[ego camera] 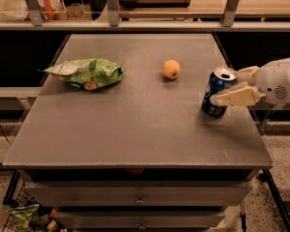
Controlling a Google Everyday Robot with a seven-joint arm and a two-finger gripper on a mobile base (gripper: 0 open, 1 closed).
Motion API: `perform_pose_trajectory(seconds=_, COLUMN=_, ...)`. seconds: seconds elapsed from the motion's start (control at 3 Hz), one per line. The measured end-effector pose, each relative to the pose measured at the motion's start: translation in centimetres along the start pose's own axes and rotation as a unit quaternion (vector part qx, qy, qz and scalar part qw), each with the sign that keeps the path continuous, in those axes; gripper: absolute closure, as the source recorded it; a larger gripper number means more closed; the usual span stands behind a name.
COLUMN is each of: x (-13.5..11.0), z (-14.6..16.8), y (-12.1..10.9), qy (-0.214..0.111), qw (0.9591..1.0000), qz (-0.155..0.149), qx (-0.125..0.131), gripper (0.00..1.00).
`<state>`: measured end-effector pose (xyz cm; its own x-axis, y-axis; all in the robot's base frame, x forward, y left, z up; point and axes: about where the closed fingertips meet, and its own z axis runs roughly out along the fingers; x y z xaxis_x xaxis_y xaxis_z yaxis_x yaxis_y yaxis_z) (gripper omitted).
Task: Move pepsi can near orange
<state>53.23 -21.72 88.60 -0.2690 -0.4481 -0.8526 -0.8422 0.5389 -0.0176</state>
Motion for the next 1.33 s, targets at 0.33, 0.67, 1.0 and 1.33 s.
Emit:
perform_pose_trajectory(seconds=0.33, x=0.2, z=-0.3, y=-0.1, qy=0.002, qw=1.0000, qz=-0.001, qx=0.000, gripper=0.64)
perform_pose_trajectory(seconds=0.67, x=0.1, z=-1.8, y=-1.4, qy=0.001, qw=0.9994, qz=0.018, qx=0.029, gripper=0.87)
perform_pose_trajectory(seconds=1.0, x=-0.3, z=-3.1, y=-4.9, qy=0.006, qw=0.9970, qz=0.037, qx=0.068, gripper=1.00)
perform_pose_trajectory(seconds=1.33, x=-0.6, z=-3.0, y=-8.0, qy=0.006, qw=0.9946, qz=0.057, qx=0.086, gripper=1.00)
